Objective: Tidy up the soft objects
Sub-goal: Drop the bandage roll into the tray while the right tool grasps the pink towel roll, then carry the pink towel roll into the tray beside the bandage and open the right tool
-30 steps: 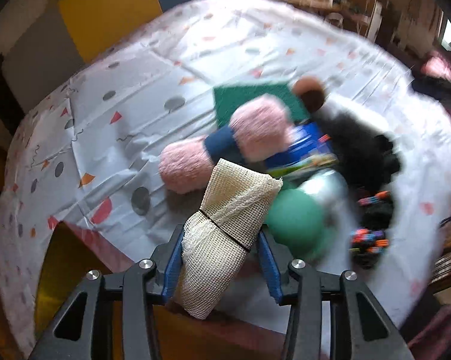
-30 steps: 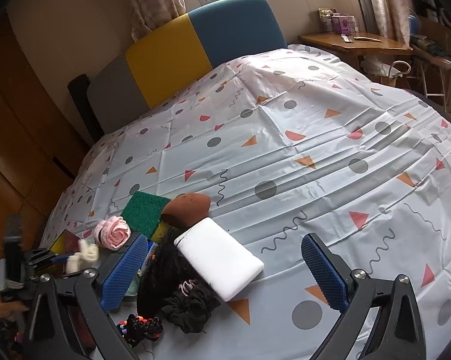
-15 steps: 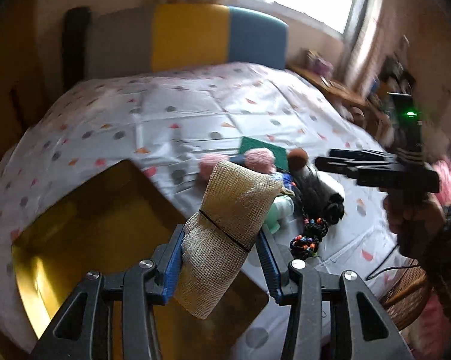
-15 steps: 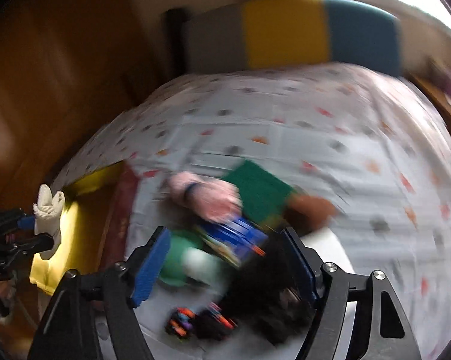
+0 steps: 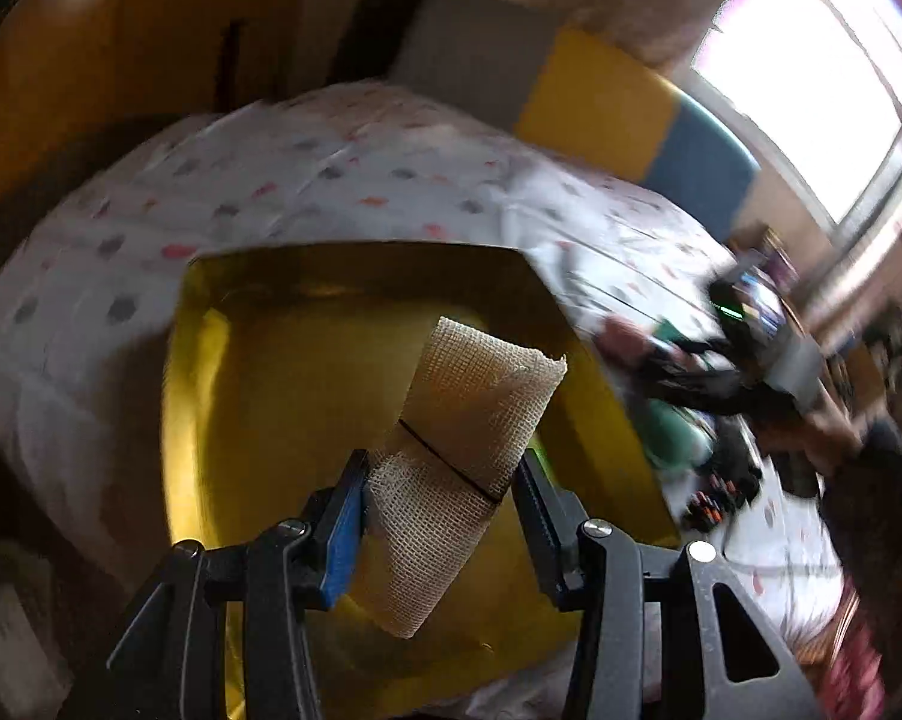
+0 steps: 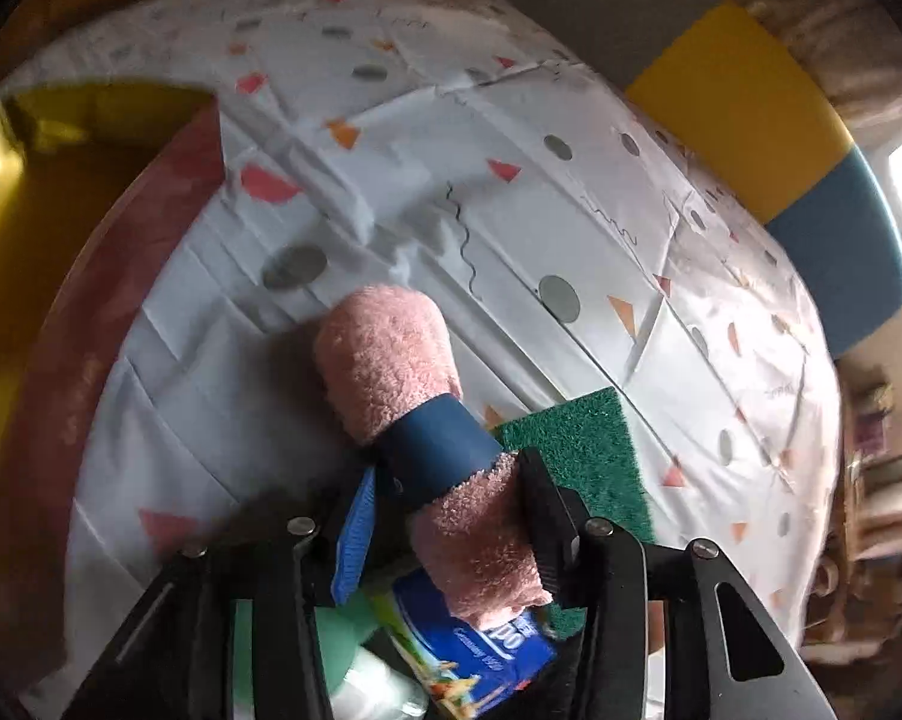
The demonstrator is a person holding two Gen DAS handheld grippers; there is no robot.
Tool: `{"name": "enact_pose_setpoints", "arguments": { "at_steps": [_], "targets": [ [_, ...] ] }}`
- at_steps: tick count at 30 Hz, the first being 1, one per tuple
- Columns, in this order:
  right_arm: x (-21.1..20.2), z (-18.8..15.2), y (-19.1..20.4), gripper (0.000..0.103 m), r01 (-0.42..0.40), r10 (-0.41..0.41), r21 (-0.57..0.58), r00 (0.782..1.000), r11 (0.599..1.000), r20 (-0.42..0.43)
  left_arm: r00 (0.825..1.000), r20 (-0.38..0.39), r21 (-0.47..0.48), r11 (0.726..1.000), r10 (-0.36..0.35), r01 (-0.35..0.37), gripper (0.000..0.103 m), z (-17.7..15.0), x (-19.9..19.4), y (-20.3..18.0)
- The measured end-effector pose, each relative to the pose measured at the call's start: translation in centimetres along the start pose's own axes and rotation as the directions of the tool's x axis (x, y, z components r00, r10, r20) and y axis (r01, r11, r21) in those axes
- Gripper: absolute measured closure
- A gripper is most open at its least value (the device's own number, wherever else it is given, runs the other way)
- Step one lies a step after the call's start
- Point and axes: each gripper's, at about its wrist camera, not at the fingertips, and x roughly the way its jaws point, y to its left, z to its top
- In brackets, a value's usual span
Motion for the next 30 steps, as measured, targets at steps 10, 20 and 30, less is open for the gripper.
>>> {"name": "enact_pose_setpoints", "arguments": {
  "at_steps": [10, 20, 30],
  "targets": [
    [-8.1, -2.9, -2.9, 0.06, -0.091, 0.046, 0.209, 0.977, 0.974, 0.208, 0.979, -0.041, -0.09, 0.975, 0.198, -0.201, 0.052, 4.2, 5.6, 3.9],
    [-11.2, -7.8, -1.6, 0.06, -0.306, 0.2, 0.351, 0.93, 0.885, 0.308, 0.958, -0.056, -0.076, 0.955, 0.283, -0.287, 0.025, 5.0, 7.5, 4.0],
    [-12.5, -8.0, 2.2, 0.06, -0.425, 0.285, 0.353, 0.878, 0.833, 0.383, 0.952, 0.153, -0.01, 0.964, 0.265, -0.267, 0.022, 2.3, -1.5, 0.8]
  ]
}}
